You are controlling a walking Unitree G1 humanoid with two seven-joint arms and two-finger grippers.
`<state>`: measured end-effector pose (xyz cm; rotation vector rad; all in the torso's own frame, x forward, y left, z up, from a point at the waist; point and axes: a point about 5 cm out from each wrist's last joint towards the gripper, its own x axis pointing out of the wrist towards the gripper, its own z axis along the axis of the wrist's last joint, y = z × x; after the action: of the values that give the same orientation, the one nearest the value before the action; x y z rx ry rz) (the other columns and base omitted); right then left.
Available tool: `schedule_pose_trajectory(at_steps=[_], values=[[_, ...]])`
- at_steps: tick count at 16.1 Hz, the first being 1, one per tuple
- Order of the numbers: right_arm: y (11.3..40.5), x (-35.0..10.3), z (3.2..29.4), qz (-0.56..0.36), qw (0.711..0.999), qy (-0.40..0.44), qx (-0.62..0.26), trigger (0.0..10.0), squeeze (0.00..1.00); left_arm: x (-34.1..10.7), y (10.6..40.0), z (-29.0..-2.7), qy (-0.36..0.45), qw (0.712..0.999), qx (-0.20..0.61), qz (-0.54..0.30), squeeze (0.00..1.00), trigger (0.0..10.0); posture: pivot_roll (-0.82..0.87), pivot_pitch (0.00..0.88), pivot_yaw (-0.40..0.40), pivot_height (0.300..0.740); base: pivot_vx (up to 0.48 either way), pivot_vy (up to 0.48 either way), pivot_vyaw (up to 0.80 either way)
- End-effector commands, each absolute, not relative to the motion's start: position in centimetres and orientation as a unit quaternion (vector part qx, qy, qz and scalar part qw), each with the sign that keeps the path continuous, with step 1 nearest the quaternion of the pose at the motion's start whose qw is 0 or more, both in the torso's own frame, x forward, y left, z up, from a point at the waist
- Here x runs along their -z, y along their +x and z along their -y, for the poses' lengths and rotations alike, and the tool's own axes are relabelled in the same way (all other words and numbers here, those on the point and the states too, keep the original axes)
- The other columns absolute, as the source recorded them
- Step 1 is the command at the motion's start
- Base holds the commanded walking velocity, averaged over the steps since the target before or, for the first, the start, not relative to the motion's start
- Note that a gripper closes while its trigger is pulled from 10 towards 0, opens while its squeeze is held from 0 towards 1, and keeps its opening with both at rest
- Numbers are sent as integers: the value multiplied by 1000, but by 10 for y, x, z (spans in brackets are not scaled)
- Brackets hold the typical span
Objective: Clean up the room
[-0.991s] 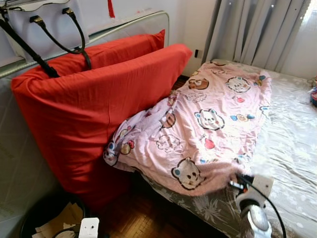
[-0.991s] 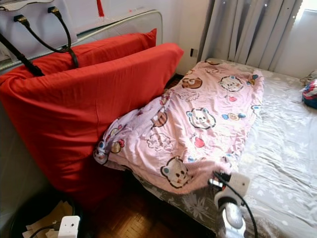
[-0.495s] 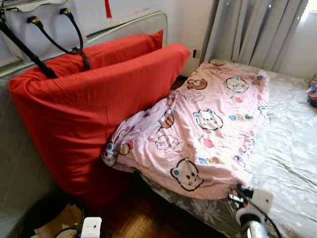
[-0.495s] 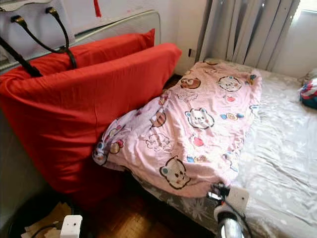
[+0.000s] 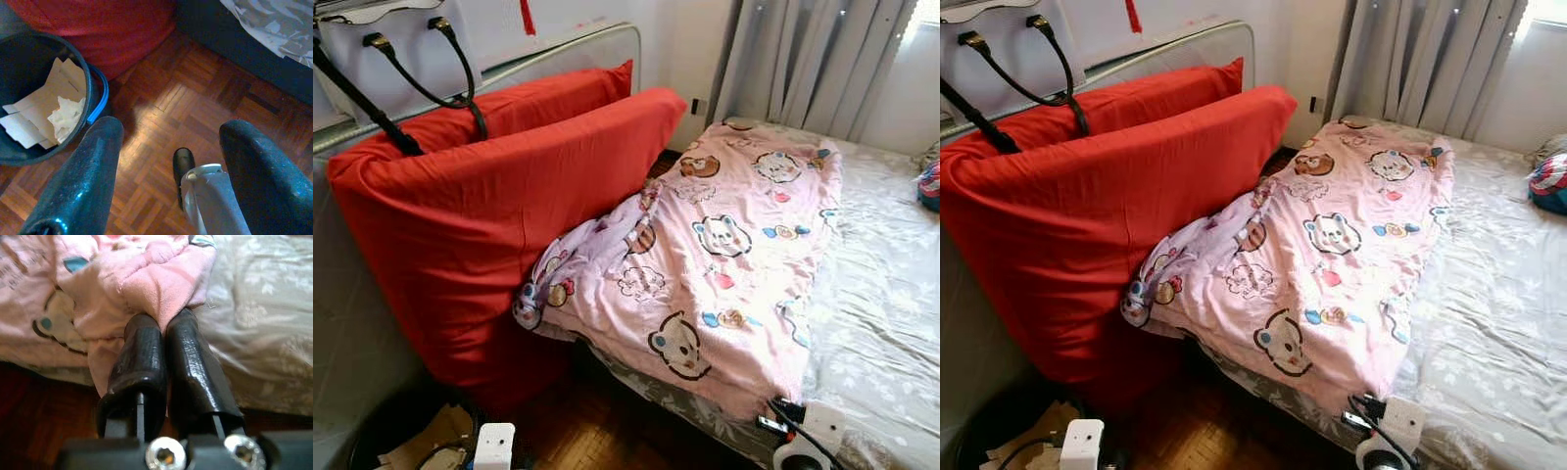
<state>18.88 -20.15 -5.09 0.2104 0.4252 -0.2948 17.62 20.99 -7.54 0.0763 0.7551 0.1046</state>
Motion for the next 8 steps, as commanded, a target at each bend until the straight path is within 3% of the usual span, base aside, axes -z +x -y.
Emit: schedule_pose_trajectory(at_steps=[1,5,6,7,8], values=[[187,54,205,-224,957,99,153,10000,0,77,174,-209,48,926,-44,-373,0,10000,9,0,-33,740,0,0,0],[180,61,214,-256,946,111,167,10000,0,77,173,-210,49,925,-45,-375,0,10000,10,0,-34,740,0,0,0],[177,64,216,-266,942,115,169,10000,43,77,173,-211,49,925,-45,-374,0,10000,11,0,-31,740,0,0,0],[173,67,218,-277,936,127,178,10000,475,76,174,-210,50,925,-44,-373,0,10000,11,0,-31,740,0,0,0],[172,68,219,-280,934,127,179,10000,725,76,175,-210,50,925,-44,-373,0,10000,11,0,-31,740,0,0,0]])
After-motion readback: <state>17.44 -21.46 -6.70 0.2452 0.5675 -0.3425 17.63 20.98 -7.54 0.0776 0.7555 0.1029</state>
